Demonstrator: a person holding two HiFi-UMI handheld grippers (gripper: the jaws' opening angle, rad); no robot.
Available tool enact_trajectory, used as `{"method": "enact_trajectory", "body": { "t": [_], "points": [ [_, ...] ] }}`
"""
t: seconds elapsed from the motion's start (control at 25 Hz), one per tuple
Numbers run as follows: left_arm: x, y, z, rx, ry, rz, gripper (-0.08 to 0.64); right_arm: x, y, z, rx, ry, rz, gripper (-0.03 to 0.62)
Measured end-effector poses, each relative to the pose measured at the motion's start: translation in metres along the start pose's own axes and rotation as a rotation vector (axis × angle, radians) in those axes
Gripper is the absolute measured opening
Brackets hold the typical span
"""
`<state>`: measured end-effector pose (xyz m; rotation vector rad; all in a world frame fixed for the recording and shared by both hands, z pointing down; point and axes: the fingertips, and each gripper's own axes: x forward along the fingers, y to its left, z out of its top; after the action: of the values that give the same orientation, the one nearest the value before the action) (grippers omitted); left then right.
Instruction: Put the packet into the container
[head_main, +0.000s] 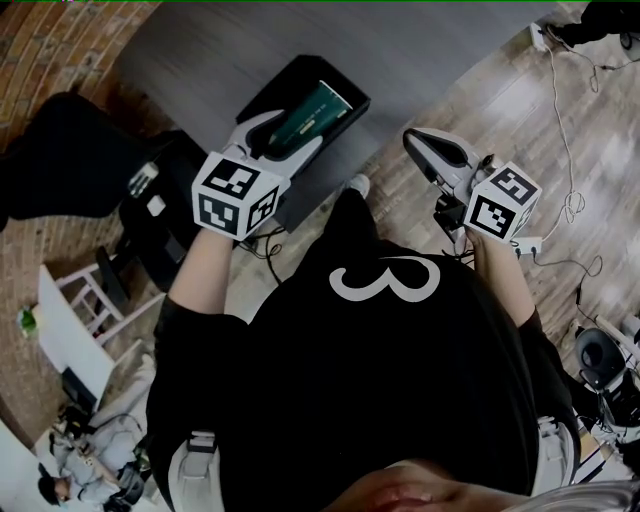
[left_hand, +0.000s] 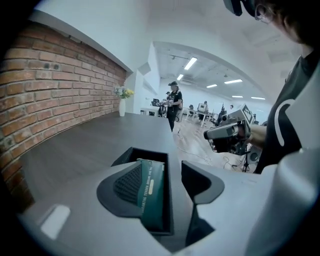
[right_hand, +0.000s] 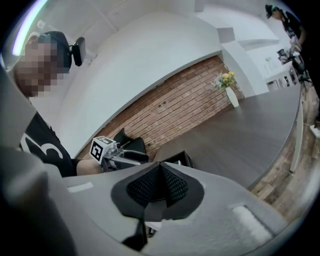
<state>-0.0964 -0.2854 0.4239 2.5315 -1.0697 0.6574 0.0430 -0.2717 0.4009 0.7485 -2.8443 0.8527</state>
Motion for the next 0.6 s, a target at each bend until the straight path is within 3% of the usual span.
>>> {"method": "enact_trajectory", "body": {
  "t": [0.16, 0.28, 0.44, 0.6],
  "points": [
    [-0.020, -0.021, 0.017, -0.118, -0.127, -0.029, 0.169, -0.007, 0.019, 0.015, -0.077, -0.027, 0.021, 0.002],
    [-0.036, -0.039, 0.032, -0.158, -0.231, -0.034, 0.056, -0.011, 0.038, 0.021, -0.103, -0.040, 0.050, 0.002],
    [-0.052, -0.072, 0.044, -0.205, -0.311, -0.062, 0.015, -0.016, 0.064, 0.020, -0.122, -0.046, 0.087, 0.002],
    [-0.057, -0.088, 0.036, -0.224, -0.307, -0.010, 0.014, -0.018, 0.084, 0.014, -0.165, -0.045, 0.099, 0.002]
  ]
}}
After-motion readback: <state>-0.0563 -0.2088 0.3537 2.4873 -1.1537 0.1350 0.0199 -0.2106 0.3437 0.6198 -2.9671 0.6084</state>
